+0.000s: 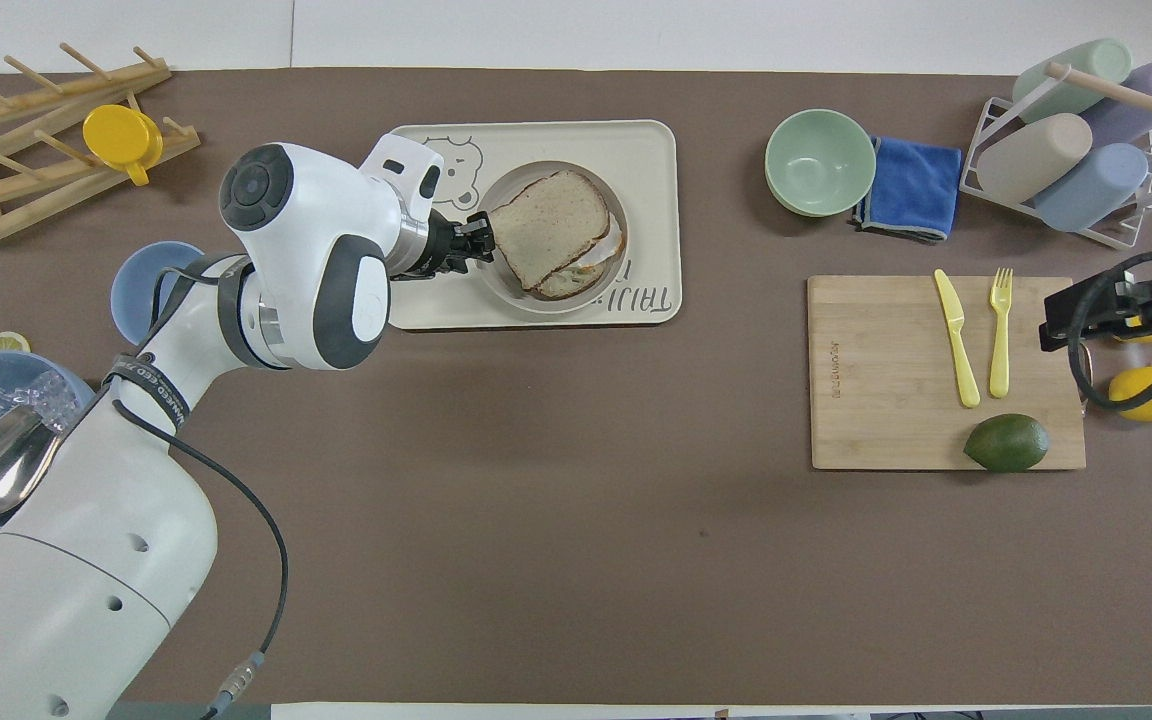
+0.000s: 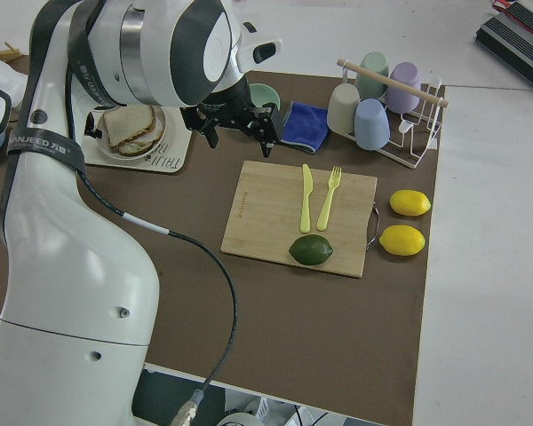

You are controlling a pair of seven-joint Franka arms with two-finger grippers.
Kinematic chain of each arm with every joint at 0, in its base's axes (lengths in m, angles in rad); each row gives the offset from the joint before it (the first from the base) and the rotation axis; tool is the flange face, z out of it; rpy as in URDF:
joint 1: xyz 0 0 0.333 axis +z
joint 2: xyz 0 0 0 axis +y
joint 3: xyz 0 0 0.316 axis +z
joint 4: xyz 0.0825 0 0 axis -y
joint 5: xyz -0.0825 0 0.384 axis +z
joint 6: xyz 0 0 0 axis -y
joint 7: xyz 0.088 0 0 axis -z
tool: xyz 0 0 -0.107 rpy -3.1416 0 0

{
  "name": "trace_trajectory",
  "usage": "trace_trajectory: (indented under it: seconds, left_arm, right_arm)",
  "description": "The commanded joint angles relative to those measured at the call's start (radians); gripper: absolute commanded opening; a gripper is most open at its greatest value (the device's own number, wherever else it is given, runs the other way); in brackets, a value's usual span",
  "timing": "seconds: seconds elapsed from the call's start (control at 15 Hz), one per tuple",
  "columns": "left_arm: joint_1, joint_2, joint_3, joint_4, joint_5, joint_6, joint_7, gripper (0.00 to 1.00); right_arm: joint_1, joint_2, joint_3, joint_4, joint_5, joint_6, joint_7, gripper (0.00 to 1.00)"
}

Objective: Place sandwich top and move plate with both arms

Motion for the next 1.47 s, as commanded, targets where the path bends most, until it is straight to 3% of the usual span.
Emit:
trace_trajectory:
  seconds: [0.0,0.2,0.4,0.87,1.2,1.4]
  left_arm:
    - [0.005,0.004,0.004,0.024,-0.006,-0.011,0.026,1.0]
    - [0.039,-0.014,0.007,0.035,0.043,-0.06,0.027,1.0]
    - [0.096,-0.083,0.006,0.044,0.109,-0.163,0.029,1.0]
    - [0.179,-0.299,0.007,0.041,0.31,-0.489,0.069,1.0]
    - [0.219,-0.457,0.007,0.024,0.339,-0.693,0.182,1.0]
    - [0.217,-0.544,0.007,-0.035,0.339,-0.738,0.19,1.0]
  right_arm:
    - [-0.015,-0.011,0.005,-0.018,0.027,0.017,-0.022,1.0]
    - [-0.015,-0.011,0.005,-0.018,0.027,0.017,-0.022,1.0]
    - [-0.015,-0.011,0.005,-0.018,0.027,0.017,-0.022,1.0]
    - [-0.015,-0.011,0.005,-0.018,0.027,0.017,-0.022,1.0]
    - [-0.015,-0.011,0.005,-0.018,0.027,0.017,-0.022,1.0]
    - [-0.015,-0.011,0.005,-0.018,0.027,0.017,-0.022,1.0]
